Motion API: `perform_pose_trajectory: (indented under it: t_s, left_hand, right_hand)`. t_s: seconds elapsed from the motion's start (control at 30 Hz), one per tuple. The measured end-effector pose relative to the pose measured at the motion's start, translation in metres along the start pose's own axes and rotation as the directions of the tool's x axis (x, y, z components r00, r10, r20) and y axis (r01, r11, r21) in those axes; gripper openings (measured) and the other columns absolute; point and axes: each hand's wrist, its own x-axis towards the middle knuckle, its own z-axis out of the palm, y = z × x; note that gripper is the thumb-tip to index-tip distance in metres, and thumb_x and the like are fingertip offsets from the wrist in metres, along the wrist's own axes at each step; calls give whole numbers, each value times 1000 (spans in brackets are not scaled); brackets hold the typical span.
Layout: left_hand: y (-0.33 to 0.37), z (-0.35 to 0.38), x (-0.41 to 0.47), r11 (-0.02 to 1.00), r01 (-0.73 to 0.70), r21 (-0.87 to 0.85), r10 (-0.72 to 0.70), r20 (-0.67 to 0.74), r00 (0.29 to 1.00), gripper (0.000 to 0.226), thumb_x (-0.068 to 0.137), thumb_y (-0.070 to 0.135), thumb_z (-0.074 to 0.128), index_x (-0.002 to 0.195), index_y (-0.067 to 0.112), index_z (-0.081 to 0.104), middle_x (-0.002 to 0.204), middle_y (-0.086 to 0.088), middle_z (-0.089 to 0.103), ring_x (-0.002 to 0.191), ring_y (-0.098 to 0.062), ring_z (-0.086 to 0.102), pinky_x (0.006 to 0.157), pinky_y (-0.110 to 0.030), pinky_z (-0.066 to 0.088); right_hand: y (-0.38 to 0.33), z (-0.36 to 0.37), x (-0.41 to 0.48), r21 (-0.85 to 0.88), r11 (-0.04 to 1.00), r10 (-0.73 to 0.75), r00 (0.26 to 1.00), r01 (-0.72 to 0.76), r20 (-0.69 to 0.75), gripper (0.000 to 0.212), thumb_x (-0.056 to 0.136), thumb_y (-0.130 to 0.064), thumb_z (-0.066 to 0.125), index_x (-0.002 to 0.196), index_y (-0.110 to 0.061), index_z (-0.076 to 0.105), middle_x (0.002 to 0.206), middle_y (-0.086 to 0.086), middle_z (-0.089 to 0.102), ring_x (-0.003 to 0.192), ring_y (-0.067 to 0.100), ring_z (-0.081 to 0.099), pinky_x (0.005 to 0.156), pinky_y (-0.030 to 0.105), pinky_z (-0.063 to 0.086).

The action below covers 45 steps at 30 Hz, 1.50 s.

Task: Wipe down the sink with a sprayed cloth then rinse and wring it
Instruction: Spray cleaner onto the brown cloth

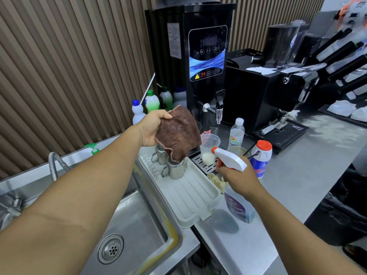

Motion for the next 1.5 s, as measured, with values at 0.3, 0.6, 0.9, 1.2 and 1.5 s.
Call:
perform_pose_trajectory:
  t_s: [0.3, 0.6, 0.9, 1.2, 1.5]
  left_hand:
    - [-4, 3, 3, 1000, -12, -2, 12, -15, 1000, 39, 87, 27, 46, 121, 14, 58, 112, -13, 66, 102, -33, 62, 91, -44, 50]
    - [2, 3, -4, 999, -33, -25, 32, -48, 998, 36, 90, 27, 42, 114, 11, 63, 104, -12, 70, 94, -31, 66, 83, -40, 53]
    - [3, 6, -3, 999, -41, -22, 39, -53, 998, 34, 91, 27, 41, 110, 13, 65, 101, -11, 72, 92, -30, 68, 81, -40, 54]
    - [2, 13, 3, 1000, -19, -4, 19, -34, 999, 31, 90, 27, 43, 106, 14, 66, 101, -11, 71, 92, -31, 66, 85, -41, 52]
    - [-4, 24, 10, 1000, 9, -2, -9, -18, 1000, 29, 91, 26, 42, 104, 13, 64, 99, -12, 69, 90, -31, 65, 81, -39, 53]
  right_hand:
    - [-17, 7, -4, 61, 992, -112, 989, 107, 98, 8, 75, -1, 64, 82, -3, 67, 65, 7, 57, 58, 8, 49, 57, 29, 42]
    - [2, 4, -3, 38, 993, -116, 987, 112, 114, 10, 72, -1, 60, 80, -1, 65, 69, 13, 58, 59, 14, 49, 60, 35, 43]
    - [13, -2, -5, 14, 999, -41, 997, 40, 59, 7, 71, -9, 65, 78, -8, 66, 70, 9, 62, 61, 13, 54, 59, 36, 46]
    - [12, -15, -3, 52, 999, -6, 999, 8, -43, 3, 70, -13, 64, 73, -13, 64, 69, 14, 60, 61, 16, 54, 59, 33, 45]
    - [2, -15, 0, 65, 996, -55, 998, 55, 3, 44, 63, -29, 61, 98, -5, 70, 80, 24, 62, 69, 38, 55, 59, 52, 50]
